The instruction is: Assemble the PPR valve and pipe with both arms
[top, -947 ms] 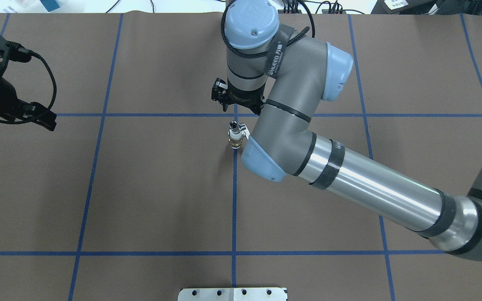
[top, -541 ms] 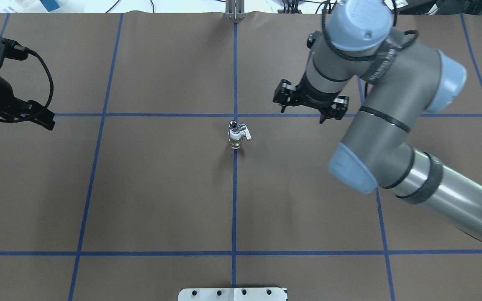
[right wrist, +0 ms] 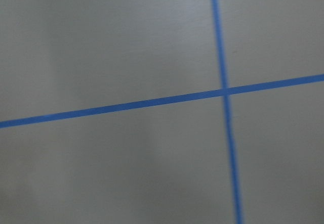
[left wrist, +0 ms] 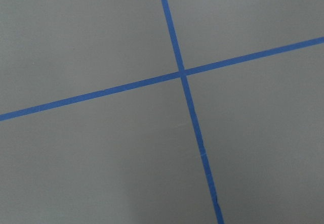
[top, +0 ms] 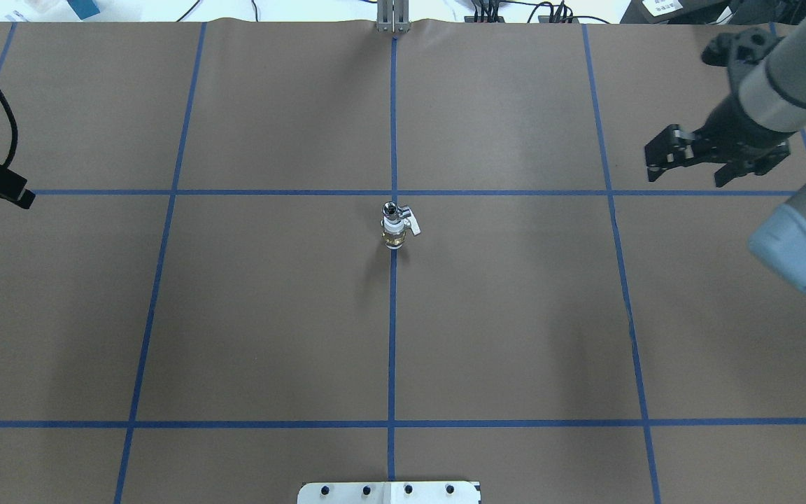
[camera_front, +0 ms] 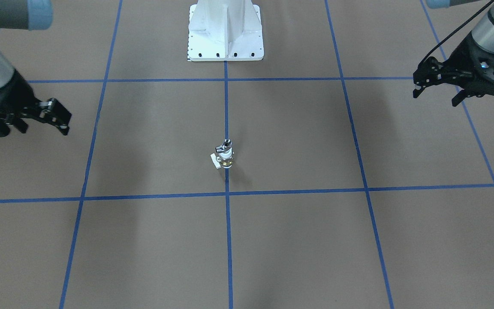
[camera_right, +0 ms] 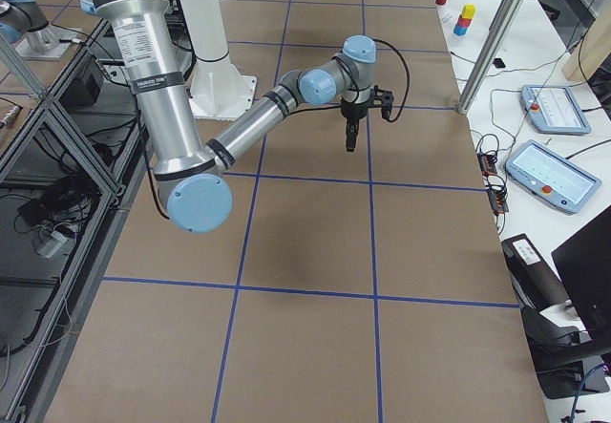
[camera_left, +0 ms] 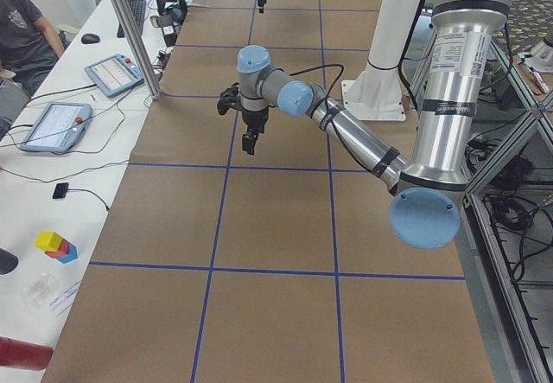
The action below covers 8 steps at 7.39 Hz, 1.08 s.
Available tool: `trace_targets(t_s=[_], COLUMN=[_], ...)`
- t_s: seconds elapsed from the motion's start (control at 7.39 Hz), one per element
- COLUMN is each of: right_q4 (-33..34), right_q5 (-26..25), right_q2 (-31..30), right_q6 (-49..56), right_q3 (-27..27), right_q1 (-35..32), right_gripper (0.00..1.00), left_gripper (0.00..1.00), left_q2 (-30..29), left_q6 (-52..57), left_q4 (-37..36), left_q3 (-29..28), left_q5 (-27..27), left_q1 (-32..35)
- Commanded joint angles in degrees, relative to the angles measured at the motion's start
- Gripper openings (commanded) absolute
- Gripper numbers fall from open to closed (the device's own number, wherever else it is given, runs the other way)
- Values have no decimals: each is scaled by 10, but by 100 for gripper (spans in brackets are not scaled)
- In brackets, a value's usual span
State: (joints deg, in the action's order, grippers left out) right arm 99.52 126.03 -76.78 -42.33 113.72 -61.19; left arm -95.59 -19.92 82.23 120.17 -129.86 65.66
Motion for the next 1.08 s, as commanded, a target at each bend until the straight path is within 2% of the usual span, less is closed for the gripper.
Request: trace_targets(t_s=[0.0,0.41,0.68,0.95], right_q4=[1,1,0,0], right_q5=[53,69,75,74], right_q2=[-92,-151,-155,-156], right_q6=[199,311,312,313], right_q3=[-8,-7,-3,-10], right_q1=[-118,-176,-183,-183], right_gripper=[100,99,100,100], left_gripper=[100,100,100,100], left_q2=[22,35,36,29], left_q6=[51,143,144,139], left_q4=[-1,-1,-2,-42], left_q3=[-11,-57,-79,-84], left_q5=[-13,-13,-14,-50], left_q1=[39,85,92,105])
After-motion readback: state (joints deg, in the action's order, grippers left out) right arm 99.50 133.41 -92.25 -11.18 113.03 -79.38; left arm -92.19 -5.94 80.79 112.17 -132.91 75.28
